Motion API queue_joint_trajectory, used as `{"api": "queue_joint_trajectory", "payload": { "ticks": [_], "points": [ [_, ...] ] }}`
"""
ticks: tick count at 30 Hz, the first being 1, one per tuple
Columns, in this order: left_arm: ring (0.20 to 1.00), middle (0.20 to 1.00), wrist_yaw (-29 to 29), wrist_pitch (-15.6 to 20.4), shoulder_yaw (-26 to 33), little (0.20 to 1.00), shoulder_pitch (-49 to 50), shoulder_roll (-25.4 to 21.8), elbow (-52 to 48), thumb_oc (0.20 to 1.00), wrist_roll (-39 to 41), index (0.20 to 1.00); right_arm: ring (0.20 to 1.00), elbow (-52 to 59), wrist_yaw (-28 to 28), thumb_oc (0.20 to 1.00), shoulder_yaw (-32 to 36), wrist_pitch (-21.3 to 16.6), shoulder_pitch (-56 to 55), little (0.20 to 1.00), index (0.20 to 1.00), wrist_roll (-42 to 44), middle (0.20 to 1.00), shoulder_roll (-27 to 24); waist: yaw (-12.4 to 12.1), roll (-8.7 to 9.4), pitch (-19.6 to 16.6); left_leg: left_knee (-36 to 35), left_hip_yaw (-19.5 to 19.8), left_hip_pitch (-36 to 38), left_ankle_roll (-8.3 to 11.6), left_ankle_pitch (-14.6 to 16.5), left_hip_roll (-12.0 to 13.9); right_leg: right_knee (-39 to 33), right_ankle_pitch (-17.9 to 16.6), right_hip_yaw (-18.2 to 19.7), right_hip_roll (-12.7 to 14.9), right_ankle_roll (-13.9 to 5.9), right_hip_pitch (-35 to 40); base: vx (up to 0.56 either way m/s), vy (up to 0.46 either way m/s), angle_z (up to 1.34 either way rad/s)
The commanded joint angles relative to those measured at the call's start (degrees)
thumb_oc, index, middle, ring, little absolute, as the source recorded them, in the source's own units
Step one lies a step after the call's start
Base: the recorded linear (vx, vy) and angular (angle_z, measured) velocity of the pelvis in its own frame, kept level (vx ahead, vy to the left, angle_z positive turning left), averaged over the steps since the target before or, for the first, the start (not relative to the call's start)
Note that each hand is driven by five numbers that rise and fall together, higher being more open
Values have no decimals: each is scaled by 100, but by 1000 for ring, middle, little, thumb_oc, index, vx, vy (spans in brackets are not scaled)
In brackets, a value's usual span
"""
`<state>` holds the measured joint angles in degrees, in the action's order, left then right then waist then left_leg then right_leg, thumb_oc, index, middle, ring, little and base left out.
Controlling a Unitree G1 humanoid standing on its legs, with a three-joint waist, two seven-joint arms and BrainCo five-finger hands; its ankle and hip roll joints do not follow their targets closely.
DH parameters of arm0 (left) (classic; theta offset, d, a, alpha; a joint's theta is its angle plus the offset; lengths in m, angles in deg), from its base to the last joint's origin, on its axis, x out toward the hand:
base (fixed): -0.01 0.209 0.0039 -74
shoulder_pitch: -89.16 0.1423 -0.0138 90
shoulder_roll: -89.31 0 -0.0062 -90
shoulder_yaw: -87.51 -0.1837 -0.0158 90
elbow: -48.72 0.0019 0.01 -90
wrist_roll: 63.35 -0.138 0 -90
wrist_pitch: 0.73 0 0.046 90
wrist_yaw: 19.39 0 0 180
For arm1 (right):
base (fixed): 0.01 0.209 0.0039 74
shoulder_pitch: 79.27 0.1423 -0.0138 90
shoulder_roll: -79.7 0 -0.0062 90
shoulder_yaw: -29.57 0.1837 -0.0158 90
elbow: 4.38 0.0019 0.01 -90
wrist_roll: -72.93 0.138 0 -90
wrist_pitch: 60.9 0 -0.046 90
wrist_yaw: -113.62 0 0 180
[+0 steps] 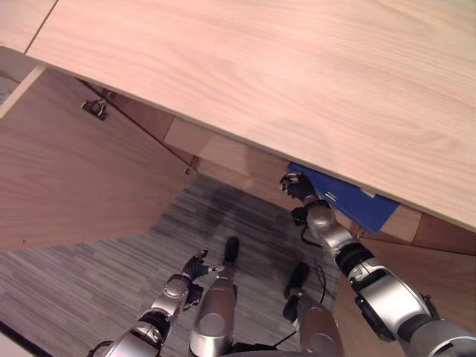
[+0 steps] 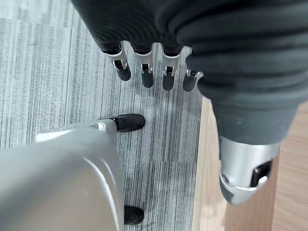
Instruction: Put the empty folder in the office cabinet
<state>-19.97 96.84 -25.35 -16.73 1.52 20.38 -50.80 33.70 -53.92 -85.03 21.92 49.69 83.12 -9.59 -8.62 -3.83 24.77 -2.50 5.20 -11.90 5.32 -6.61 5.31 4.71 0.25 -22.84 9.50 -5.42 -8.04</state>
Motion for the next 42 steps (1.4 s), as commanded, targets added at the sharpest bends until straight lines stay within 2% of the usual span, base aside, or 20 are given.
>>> {"api": "queue_joint_trajectory", "payload": {
  "ticks": [1, 6, 18, 29, 36, 42],
  "points": [
    [1000, 1000, -29, 154, -306, 1000, -80, -74, 21, 1000, 18, 1000, 200, -89, 186, 200, 211, -312, 395, 200, 200, 295, 200, -91, -72, -62, -54, -46, 259, -11, 348, 250, 462, 1006, 47, 311, 962, -695, -593, -36, -6, 4],
    [1000, 1000, 14, 194, -441, 1000, -99, -158, -140, 1000, 132, 1000, 200, -699, 314, 200, 431, -295, 897, 200, 200, 522, 200, -320, -134, -172, 158, 19, 280, -135, 349, 239, 441, 1162, 105, 328, 997, -685, -741, -49, -4, 5],
    [1000, 1000, 81, 213, -550, 1000, -48, -281, -279, 1000, 246, 1000, 200, -1242, 394, 200, 576, -240, 1474, 200, 200, 727, 200, -716, -194, -332, 408, 81, 336, -444, 357, 156, 392, 1303, 84, 318, 1044, -690, -1041, -28, -3, 1],
    [1000, 1000, 258, 257, -706, 1000, 171, -483, -567, 1000, 416, 1000, 200, -1776, 420, 200, 468, -139, 2091, 200, 200, 714, 200, -1418, -294, -528, 498, -20, 408, -788, 332, 23, 334, 1480, 78, 385, 1082, -705, -1594, -12, 2, 1],
    [1000, 1000, 332, 261, -824, 1000, 348, -544, -778, 1000, 470, 1000, 200, -2003, 401, 200, 361, -93, 2219, 200, 200, 678, 200, -1627, -334, -587, 502, -91, 442, -917, 295, -21, 284, 1525, 79, 415, 1068, -692, -1817, 0, 0, 0],
    [1000, 1000, 402, 278, -867, 1000, 464, -636, -907, 1000, 519, 1000, 200, -2236, 399, 200, 255, -29, 2360, 200, 200, 571, 200, -2100, -343, -625, 502, -120, 466, -1015, 285, -41, 251, 1531, 89, 428, 1070, -681, -1922, 0, 0, 0]
  ]
}}
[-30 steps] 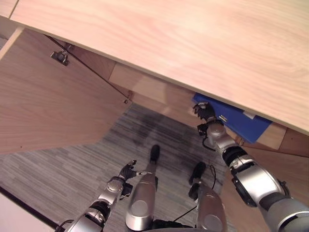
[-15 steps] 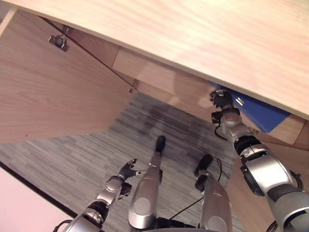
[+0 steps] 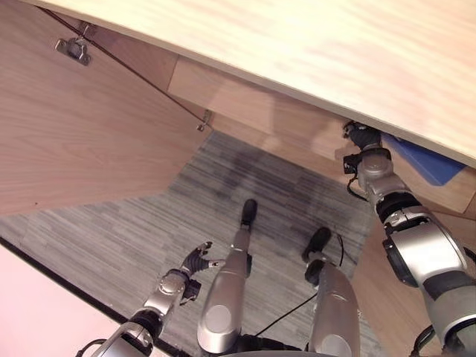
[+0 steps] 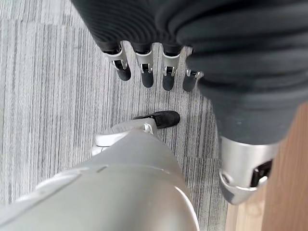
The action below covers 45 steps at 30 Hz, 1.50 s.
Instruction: Put the empty folder in the office cabinet
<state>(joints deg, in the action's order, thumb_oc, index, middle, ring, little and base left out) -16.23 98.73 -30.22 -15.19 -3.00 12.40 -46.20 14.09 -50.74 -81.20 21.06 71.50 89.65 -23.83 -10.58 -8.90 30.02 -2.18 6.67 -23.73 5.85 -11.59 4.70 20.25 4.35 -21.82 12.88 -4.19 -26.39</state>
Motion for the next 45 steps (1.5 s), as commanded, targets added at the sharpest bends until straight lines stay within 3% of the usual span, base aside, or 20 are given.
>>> {"api": "queue_joint_trajectory", "payload": {
  "ticks": [1, 5, 6, 21, 24, 25, 40, 45],
  "points": [
    [1000, 1000, 33, 89, -372, 1000, 325, -209, -128, 1000, 65, 1000, 200, -295, 80, 200, -122, 62, 191, 200, 200, -68, 200, -754, -142, -114, -23, -155, 315, 167, 231, 459, 309, -28, -322, 326, 730, -803, -88, 0, 0, 0],
    [1000, 1000, 57, 91, -357, 1000, 335, -264, -137, 1000, 71, 1000, 200, -360, 57, 200, -173, 76, 289, 200, 200, -102, 200, -960, -139, -84, -23, -160, 316, 172, 227, 475, 296, -43, -329, 333, 717, -798, -91, 0, 0, 0],
    [1000, 1000, 102, 97, -369, 1000, 455, -319, -146, 1000, 17, 1000, 200, -381, 60, 200, -314, 80, 445, 200, 200, -168, 200, -1259, -127, -28, -24, -162, 299, 224, 211, 503, 289, -94, -367, 375, 697, -799, -85, 0, 0, 0],
    [1000, 1000, 141, 72, -207, 1000, 477, -429, -80, 1000, 191, 1000, 200, -535, 22, 200, -643, 141, 1029, 200, 200, -187, 200, -1863, -35, 94, -25, -168, 249, 301, 204, 523, 290, -204, -427, 454, 639, -784, -11, 4, 4, -2],
    [1000, 1000, 828, 216, 52, 1000, 1570, -1799, -1272, 1000, 492, 1000, 200, -370, -150, 200, -726, 30, 960, 200, 200, -276, 200, -2442, -77, -45, -27, -162, 246, 320, 186, 526, 260, -212, -461, 441, 681, -821, 52, 0, 26, -3],
    [1000, 1000, 870, 197, 10, 1000, 1544, -1849, -1171, 1000, 439, 1000, 200, -382, -117, 200, -693, 22, 982, 200, 200, -282, 200, -2423, -76, -53, -25, -160, 248, 328, 185, 523, 256, -199, -451, 440, 680, -822, 44, -16, 24, -11],
    [1000, 1000, 860, 152, 91, 1000, 1401, -1622, -879, 1000, 311, 1000, 200, -628, -223, 200, -637, 165, 1134, 200, 200, -186, 200, -2687, -32, 40, -142, -147, 250, 352, 190, 546, 242, -214, -441, 512, 658, -826, 78, -1, 0, -2],
    [1000, 1000, 832, 141, 214, 1000, 1332, -1478, -665, 1000, 263, 1000, 200, -79, -200, 200, 129, -78, 476, 200, 200, 497, 200, -2297, -34, 120, -240, -125, 268, 425, 205, 569, 259, -259, -426, 475, 643, -831, 237, -6, 4, 1]
  ]
}}
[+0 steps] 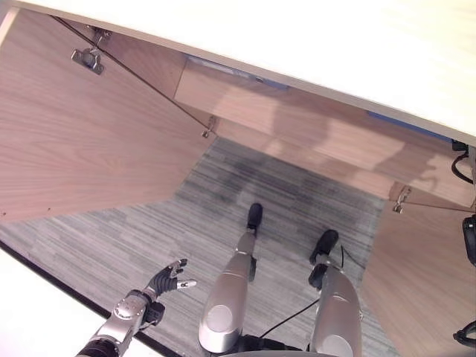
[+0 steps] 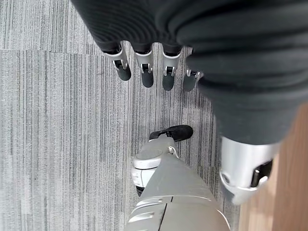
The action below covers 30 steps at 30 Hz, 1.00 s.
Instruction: Put the empty folder in the office cabinet
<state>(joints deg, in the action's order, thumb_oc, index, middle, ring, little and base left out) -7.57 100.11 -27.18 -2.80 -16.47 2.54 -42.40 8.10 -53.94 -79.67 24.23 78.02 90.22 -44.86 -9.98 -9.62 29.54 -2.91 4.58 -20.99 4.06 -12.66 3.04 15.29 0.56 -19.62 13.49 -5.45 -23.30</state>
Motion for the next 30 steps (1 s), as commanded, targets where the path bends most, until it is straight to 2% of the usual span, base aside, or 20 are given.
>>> {"api": "queue_joint_trajectory", "payload": {
  "ticks": [1, 3, 4, 6, 7, 8, 12, 13, 14, 15, 17, 21, 25, 26, 28, 29, 30],
  "points": [
    [1000, 1000, -41, 0, -53, 1000, 85, -107, 373, 1000, -128, 1000, 200, 690, 130, 200, 115, -455, -363, 200, 200, 521, 200, -94, -96, 225, -216, -52, 481, 167, 386, 685, 426, 221, -51, 252, 576, -709, -37, 0, 0, 0],
    [1000, 1000, -126, -14, 225, 1000, 57, 184, 681, 1000, -234, 1000, 200, 1780, 216, 200, 897, -791, -1595, 200, 200, 705, 200, 598, -38, 408, -336, -22, 482, 303, 378, 761, 448, 99, -99, 214, 549, -725, 180, 0, 0, 0],
    [1000, 1000, -126, -11, 215, 1000, 62, 171, 684, 1000, -235, 1000, 200, 1815, 229, 200, 928, -781, -1640, 200, 200, 692, 200, 607, -48, 416, -342, -23, 484, 310, 378, 762, 448, 92, -101, 211, 549, -727, 191, 40, 27, -3],
    [1000, 1000, -203, 2, 498, 1000, 93, 401, 874, 1000, -368, 1000, 200, 2900, 210, 200, 1431, -922, -3005, 200, 200, 451, 200, 1334, 32, 597, -503, -37, 443, 507, 363, 832, 471, -94, -181, 161, 527, -743, 479, 70, 49, -4],
    [1000, 1000, -195, -12, 558, 1000, 98, 451, 930, 1000, -428, 1000, 200, 3098, 177, 200, 1497, -947, -3306, 200, 200, 388, 200, 1512, 59, 637, -549, -39, 425, 560, 359, 845, 484, -151, -199, 166, 522, -750, 548, 80, 75, -4],
    [1000, 1000, -196, -8, 678, 1000, 127, 500, 1025, 1000, -486, 1000, 1000, 3455, 99, 1000, 1583, -958, -3913, 1000, 1000, 330, 1000, 1918, 109, 732, -673, -51, 391, 694, 345, 883, 494, -273, -255, 161, 510, -764, 704, 93, 58, -9],
    [1000, 1000, -109, -49, 1094, 1000, 345, 504, 1208, 1000, -713, 1000, 1000, 4202, -242, 1000, 1679, -887, -5177, 1000, 1000, -39, 1000, 2403, 261, 976, -1031, -83, 261, 1037, 309, 995, 504, -640, -380, 173, 458, -810, 1116, 96, 60, -9],
    [1000, 1000, -109, -48, 1092, 1000, 348, 500, 1206, 1000, -714, 1000, 1000, 4214, -239, 1000, 1685, -882, -5187, 1000, 1000, -43, 1000, 2407, 263, 984, -1039, -88, 265, 1019, 301, 966, 490, -669, -419, 169, 466, -811, 1112, 118, 76, -12],
    [1000, 1000, -62, -71, 1246, 1000, 416, 521, 1292, 1000, -803, 1000, 1000, 4418, -460, 1000, 1670, -835, -5612, 1000, 1000, -104, 1000, 2593, 331, 1080, -1217, -94, 214, 1150, 278, 1018, 470, -821, -481, 199, 453, -832, 1259, 70, 56, -23],
    [1000, 1000, -60, -70, 1244, 1000, 437, 513, 1288, 1000, -806, 1000, 1000, 4447, -460, 1000, 1672, -822, -5647, 1000, 1000, -110, 1000, 2603, 326, 1086, -1226, -97, 209, 1165, 276, 1022, 471, -845, -491, 199, 449, -834, 1282, 138, 107, -23],
    [1000, 1000, -32, -77, 1445, 1000, 530, 519, 1390, 1000, -929, 1000, 1000, 4320, -696, 1000, 1625, -724, -6116, 1000, 1000, -126, 1000, 2825, 407, 1186, -1472, -119, 138, 1413, 220, 1119, 440, -1007, -578, 241, 435, -872, 1489, 98, 122, -26],
    [1000, 1000, -8, -72, 1596, 1000, 597, 528, 1453, 1000, -1008, 1000, 1000, 4143, -879, 1000, 1509, -601, -6400, 1000, 1000, -234, 1000, 2988, 444, 1240, -1670, -137, 64, 1658, 160, 1227, 377, -1044, -657, 303, 472, -910, 1642, 53, 112, -15],
    [1000, 1000, -22, -55, 1683, 1000, 694, 555, 1247, 1000, -974, 1000, 1000, 3834, -1055, 1000, 1294, -478, -6525, 1000, 1000, -355, 1000, 3185, 426, 1245, -1816, -136, -57, 2006, 72, 1341, 335, -734, -682, 384, 495, -955, 1706, 23, 75, -23],
    [1000, 1000, -66, -52, 1681, 1000, 680, 528, 1096, 1000, -901, 1000, 1000, 3687, -1090, 1000, 1220, -439, -6558, 1000, 1000, -384, 1000, 3241, 479, 1221, -1833, -111, -17, 2060, 52, 1279, 354, -373, -681, 664, 353, -955, 1700, 6, 73, -19],
    [1000, 1000, -104, -52, 1673, 1000, 600, 497, 870, 1000, -693, 1000, 1000, 3593, -1134, 1000, 1166, -442, -6622, 1000, 1000, -299, 1000, 3284, 548, 1138, -1840, -70, 91, 2019, -24, 1171, 326, 3, -233, 1287, -117, -955, 1682, -49, 71, 5],
    [1000, 1000, -119, -43, 1680, 1000, 610, 467, 684, 1000, -638, 1000, 1000, 3577, -1151, 1000, 1143, -440, -6652, 1000, 1000, -309, 1000, 3261, 531, 1080, -1892, -44, 142, 1962, -54, 1121, 299, 70, -2, 1458, -331, -943, 1733, -44, 28, 39],
    [1000, 1000, -127, -20, 1679, 1000, 631, 428, 534, 1000, -615, 1000, 1000, 3540, -1164, 1000, 1148, -440, -6686, 1000, 1000, -314, 1000, 3252, 479, 1066, -1956, -17, 192, 1918, -59, 1094, 269, -44, 296, 1452, -452, -844, 1912, -16, -21, 59]
  ]
}}
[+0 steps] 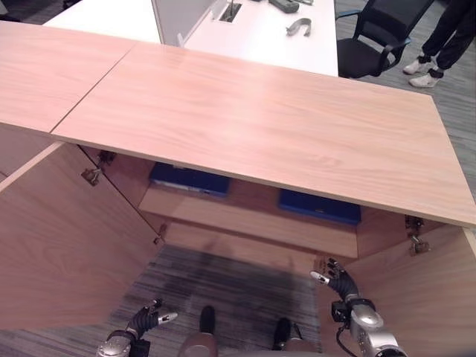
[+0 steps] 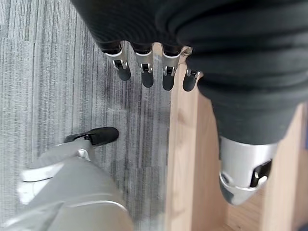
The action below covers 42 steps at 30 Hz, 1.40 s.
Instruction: Put the empty folder in the office cabinet
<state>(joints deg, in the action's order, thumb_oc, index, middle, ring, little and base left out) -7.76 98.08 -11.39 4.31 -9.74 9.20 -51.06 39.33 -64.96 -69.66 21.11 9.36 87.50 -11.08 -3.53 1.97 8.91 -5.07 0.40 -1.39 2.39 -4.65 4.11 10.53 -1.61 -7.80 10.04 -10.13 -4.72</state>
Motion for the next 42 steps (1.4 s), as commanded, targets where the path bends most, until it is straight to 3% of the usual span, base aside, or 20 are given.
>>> {"api": "queue_joint_trajectory", "payload": {
  "ticks": [1, 2, 4, 12, 13, 15, 17, 20, 28, 30, 33, 39, 42],
  "points": [
    [1000, 1000, -112, 204, 89, 1000, -47, -265, -251, 1000, 261, 1000, 1000, 396, -78, 1000, 145, -121, 151, 1000, 1000, -29, 1000, -116, -203, -86, 69, 193, 665, -45, 108, 272, 127, 340, 629, 222, -143, -264, 180, 20, -119, 61],
    [1000, 1000, -128, 226, 111, 1000, -11, -285, -366, 1000, 295, 1000, 1000, 425, -99, 1000, 130, -120, 113, 1000, 1000, -8, 1000, -123, -273, -42, -57, 175, 723, -66, 158, 216, 100, -75, 726, 134, -195, -126, 451, 19, -153, 41],
    [1000, 1000, -168, 256, 192, 1000, 49, -261, -454, 1000, 395, 1000, 1000, 368, -134, 1000, 97, -103, 79, 1000, 1000, -56, 1000, -195, -311, -65, -153, 142, 762, -80, 261, 145, 142, -460, 708, 103, -251, -68, 654, 19, -134, 30],
    [1000, 1000, -229, 262, 331, 1000, 63, -29, -881, 1000, 816, 1000, 1000, 395, -133, 1000, 50, -145, 133, 1000, 1000, -77, 1000, -455, -375, -273, -136, 139, 1151, -562, 704, -351, 278, -1159, 715, -210, -439, 181, 1018, -109, -83, 42],
    [1000, 1000, -247, 250, 328, 1000, 1, 32, -964, 1000, 910, 1000, 1000, 367, -96, 1000, 58, -144, 180, 1000, 1000, -59, 1000, -482, -365, -273, -77, 245, 987, -708, 717, -404, 297, -1179, 699, -299, -392, 184, 1026, -219, 40, 53],
    [1000, 1000, -255, 235, 328, 1000, -88, 116, -1122, 1000, 1023, 1000, 1000, 351, -31, 1000, 29, -121, 279, 1000, 1000, -35, 1000, -498, -241, -243, -24, 597, 213, -829, 634, -316, 488, -1183, 609, -470, -267, 206, 924, -233, 75, 29],
    [1000, 1000, -221, 262, 345, 1000, -69, 161, -1384, 1000, 1146, 1000, 1000, 390, -42, 1000, -8, -105, 292, 1000, 1000, 4, 1000, -480, -154, -189, -49, 866, -225, -710, 591, -130, 674, -1213, 479, -598, -164, 238, 831, -168, 57, 45],
    [1000, 1000, -220, 253, 320, 1000, -116, 200, -1478, 1000, 1204, 1000, 1000, 471, -75, 1000, -63, -95, 256, 1000, 1000, 14, 1000, -465, -13, -158, -80, 1140, -444, -366, 627, 104, 934, -1224, 439, -833, -28, 258, 892, -78, 65, 70],
    [1000, 1000, -200, 206, 219, 1000, -152, 282, -1619, 1000, 1290, 1000, 1000, 644, -140, 1000, -175, -30, 193, 1000, 1000, -61, 1000, -430, 136, -274, -308, 836, -1008, 365, 838, 22, 1442, -928, 378, -1655, 280, 193, 960, -62, 186, 79],
    [1000, 1000, -181, 194, 160, 1000, -161, 249, -1694, 1000, 1287, 1000, 1000, 657, -136, 1000, -140, -11, 186, 1000, 1000, -58, 1000, -412, 129, -260, -372, 587, -1107, 378, 838, 47, 1334, -879, 284, -1777, 391, 116, 976, -24, 230, 118],
    [1000, 1000, -154, 177, 132, 1000, -167, 190, -1802, 1000, 1301, 1000, 1000, 618, -123, 1000, -41, 35, 211, 1000, 1000, -25, 1000, -357, 42, -200, -436, 370, -960, 352, 777, 142, 1064, -876, 83, -1948, 629, -26, 1037, 8, 230, 51],
    [1000, 1000, -80, 182, 107, 1000, -212, 51, -2049, 1000, 1255, 1000, 1000, 491, -97, 1000, 23, 109, 331, 1000, 1000, -6, 1000, -163, -208, 35, -423, 364, -565, 86, 499, 473, 441, -1092, -450, -2105, 1161, -362, 1057, -22, 219, 46],
    [1000, 1000, -84, 189, 161, 1000, -245, -10, -2103, 1000, 1242, 1000, 1000, 461, -70, 1000, -5, 115, 440, 1000, 1000, -30, 1000, -78, -305, 96, -369, 411, -528, -6, 359, 583, 255, -938, -499, -2093, 1303, -379, 942, -32, 208, 59]
  ]
}}
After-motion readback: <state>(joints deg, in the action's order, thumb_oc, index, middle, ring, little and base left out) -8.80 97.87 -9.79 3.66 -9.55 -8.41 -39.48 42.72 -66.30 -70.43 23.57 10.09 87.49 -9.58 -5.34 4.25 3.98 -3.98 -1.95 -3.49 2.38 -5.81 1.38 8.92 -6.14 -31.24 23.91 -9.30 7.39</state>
